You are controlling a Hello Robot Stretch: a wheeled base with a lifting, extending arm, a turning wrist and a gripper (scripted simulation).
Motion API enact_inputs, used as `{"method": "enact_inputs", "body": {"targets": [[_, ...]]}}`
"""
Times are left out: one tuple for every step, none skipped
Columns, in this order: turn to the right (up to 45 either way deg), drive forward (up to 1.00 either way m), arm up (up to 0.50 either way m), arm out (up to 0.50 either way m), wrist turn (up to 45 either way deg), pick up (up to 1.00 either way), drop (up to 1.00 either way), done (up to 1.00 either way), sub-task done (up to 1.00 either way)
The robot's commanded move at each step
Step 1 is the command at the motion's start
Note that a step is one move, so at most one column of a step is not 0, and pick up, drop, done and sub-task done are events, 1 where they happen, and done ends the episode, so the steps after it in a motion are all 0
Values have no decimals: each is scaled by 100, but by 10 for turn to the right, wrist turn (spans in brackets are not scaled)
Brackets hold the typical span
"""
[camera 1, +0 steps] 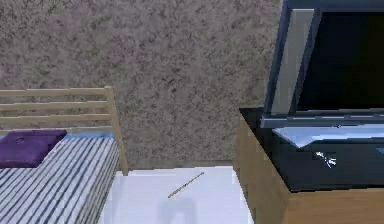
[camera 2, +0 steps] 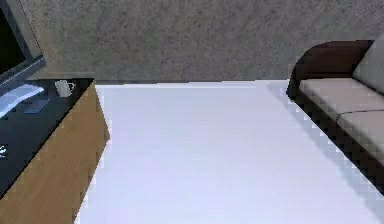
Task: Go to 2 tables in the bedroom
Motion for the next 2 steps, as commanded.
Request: {"method": "enact_inputs", "body": {"targets": [[390,0,0,0,0,0,0,0,0],[0,0,0,0,0,0,0,100,0]]}}
